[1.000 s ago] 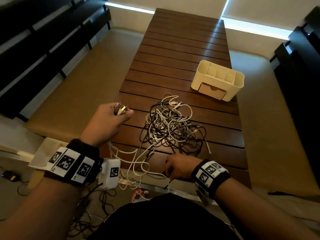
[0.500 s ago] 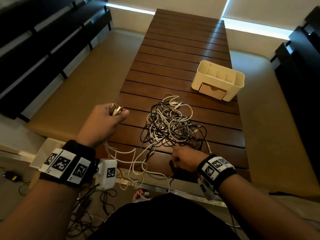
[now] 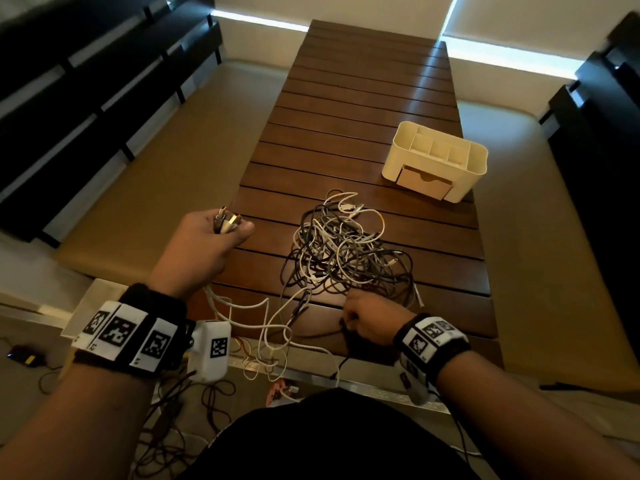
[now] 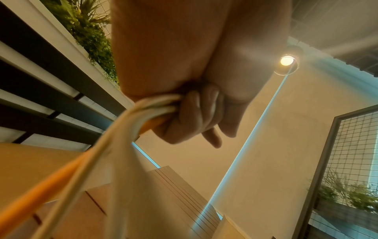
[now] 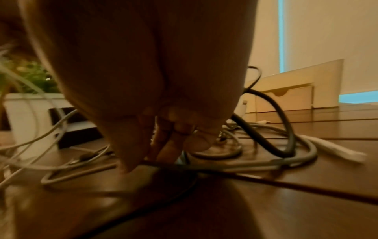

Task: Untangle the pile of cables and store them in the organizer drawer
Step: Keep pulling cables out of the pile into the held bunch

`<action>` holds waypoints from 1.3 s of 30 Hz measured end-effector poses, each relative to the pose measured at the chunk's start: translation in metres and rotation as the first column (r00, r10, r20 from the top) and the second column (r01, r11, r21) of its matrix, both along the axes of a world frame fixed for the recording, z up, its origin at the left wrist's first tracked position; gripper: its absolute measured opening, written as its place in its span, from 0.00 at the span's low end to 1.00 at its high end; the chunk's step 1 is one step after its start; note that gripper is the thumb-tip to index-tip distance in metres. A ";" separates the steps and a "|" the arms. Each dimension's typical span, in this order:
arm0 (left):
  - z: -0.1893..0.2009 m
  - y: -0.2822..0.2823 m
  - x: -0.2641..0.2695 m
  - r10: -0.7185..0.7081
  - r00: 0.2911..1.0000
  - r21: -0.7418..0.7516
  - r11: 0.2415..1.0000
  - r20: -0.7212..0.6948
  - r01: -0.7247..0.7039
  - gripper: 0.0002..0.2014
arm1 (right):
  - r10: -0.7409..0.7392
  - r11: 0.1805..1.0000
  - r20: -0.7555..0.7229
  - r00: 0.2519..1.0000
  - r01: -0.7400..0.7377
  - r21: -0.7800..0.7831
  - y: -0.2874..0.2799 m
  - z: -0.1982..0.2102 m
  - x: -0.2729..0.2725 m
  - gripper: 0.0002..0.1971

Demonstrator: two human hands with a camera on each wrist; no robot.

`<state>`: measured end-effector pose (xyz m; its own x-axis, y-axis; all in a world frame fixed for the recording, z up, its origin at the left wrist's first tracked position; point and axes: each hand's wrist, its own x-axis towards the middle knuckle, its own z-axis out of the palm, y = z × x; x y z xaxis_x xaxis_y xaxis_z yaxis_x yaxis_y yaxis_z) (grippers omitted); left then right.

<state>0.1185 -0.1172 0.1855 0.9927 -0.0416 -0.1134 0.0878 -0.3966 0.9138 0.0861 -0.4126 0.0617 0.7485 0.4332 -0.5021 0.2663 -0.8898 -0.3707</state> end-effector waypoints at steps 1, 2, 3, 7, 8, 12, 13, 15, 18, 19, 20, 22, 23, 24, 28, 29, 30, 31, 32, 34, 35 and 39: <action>0.001 0.000 -0.001 -0.004 1.000 -0.002 1.000 -0.003 0.004 0.20 | -0.079 0.996 0.048 0.996 0.080 -0.025 -0.004 0.003 0.004 0.05; 0.003 0.000 -0.001 -0.005 1.000 -0.004 1.000 -0.005 0.005 0.21 | -0.157 0.984 0.119 0.980 0.165 -0.063 -0.008 0.006 0.008 0.06; 0.004 0.001 -0.001 -0.004 1.000 -0.006 1.000 -0.007 0.004 0.21 | -0.223 0.963 0.200 0.954 0.247 -0.105 -0.013 0.009 0.013 0.07; 0.005 0.000 -0.001 0.001 1.000 -0.004 1.000 -0.013 -0.001 0.22 | -0.359 0.875 0.366 0.859 0.446 -0.189 -0.028 0.020 0.029 0.10; 0.004 0.000 -0.001 0.005 1.000 -0.006 1.000 -0.014 -0.005 0.21 | -0.369 0.870 0.362 0.856 0.455 -0.188 -0.028 0.020 0.030 0.09; 0.001 0.000 -0.001 0.024 0.999 -0.027 0.999 -0.024 -0.025 0.16 | -0.396 0.909 0.231 0.889 0.415 -0.037 -0.014 0.023 0.030 0.09; 0.001 0.000 -0.002 0.025 0.999 -0.026 0.999 -0.029 -0.026 0.15 | -0.407 0.912 0.162 0.899 0.409 0.025 -0.008 0.025 0.031 0.12; 0.001 -0.002 -0.002 0.020 0.999 -0.023 1.000 -0.036 -0.021 0.11 | -0.408 0.908 -0.007 0.913 0.406 0.102 0.004 0.030 0.031 0.15; 0.001 -0.001 -0.002 0.020 0.999 -0.026 0.999 -0.035 -0.021 0.13 | -0.324 0.929 -0.204 0.924 0.352 0.118 0.014 0.032 0.030 0.18; 0.001 0.000 -0.002 0.022 0.999 -0.024 0.999 -0.033 -0.022 0.13 | -0.316 0.929 -0.229 0.921 0.349 0.122 0.015 0.031 0.030 0.16; 0.002 0.001 -0.001 0.021 0.999 -0.026 0.999 -0.031 -0.022 0.12 | -0.333 0.921 -0.236 0.913 0.369 0.123 0.016 0.031 0.030 0.13; 0.002 0.003 -0.001 0.016 0.999 -0.040 0.999 -0.037 -0.018 0.11 | -0.390 0.904 -0.229 0.892 0.418 0.090 0.017 0.032 0.031 0.06; 0.002 0.003 -0.001 0.015 0.999 -0.044 0.999 -0.043 -0.017 0.11 | -0.396 0.909 -0.209 0.894 0.414 0.046 0.019 0.032 0.032 0.06; 0.002 0.002 -0.001 0.015 0.999 -0.045 0.999 -0.046 -0.017 0.11 | -0.381 0.923 -0.185 0.906 0.385 -0.016 0.020 0.034 0.033 0.07; 0.003 -0.002 -0.001 -0.005 1.000 -0.042 0.999 -0.029 0.004 0.12 | -0.308 0.950 -0.187 0.933 0.293 -0.106 0.030 0.040 0.033 0.05; 0.003 -0.003 -0.001 -0.011 1.000 -0.040 0.999 -0.026 0.010 0.12 | -0.315 0.949 -0.209 0.926 0.312 -0.051 0.033 0.039 0.033 0.05; 0.003 -0.003 -0.001 -0.013 1.000 -0.036 0.999 -0.024 0.013 0.12 | -0.322 0.942 -0.237 0.917 0.336 0.022 0.036 0.040 0.031 0.05; 0.002 -0.004 0.000 -0.014 1.000 -0.033 0.999 -0.022 0.014 0.12 | -0.320 0.928 -0.274 0.907 0.359 0.103 0.039 0.041 0.029 0.04; 0.002 -0.005 0.000 -0.013 1.000 -0.032 0.999 -0.017 0.013 0.13 | -0.303 0.914 -0.308 0.902 0.366 0.175 0.042 0.043 0.027 0.04; 0.001 -0.008 0.000 -0.013 1.000 -0.033 0.999 -0.007 0.013 0.14 | -0.230 0.911 -0.347 0.909 0.327 0.252 0.050 0.047 0.020 0.04; 0.001 -0.009 0.000 -0.017 1.000 -0.036 0.999 -0.003 0.017 0.14 | -0.182 0.926 -0.358 0.916 0.282 0.251 0.055 0.047 0.015 0.05; 0.002 -0.009 -0.001 -0.032 0.999 -0.042 0.999 -0.018 0.031 0.13 | 0.076 0.997 -0.402 0.912 -0.071 0.029 0.059 0.033 0.003 0.08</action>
<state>0.1176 -0.1265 0.1871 0.9886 -0.0778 -0.1292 0.0929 -0.3608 0.9280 0.0890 -0.3535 0.0948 0.4499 0.4878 -0.7481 0.1563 -0.8678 -0.4718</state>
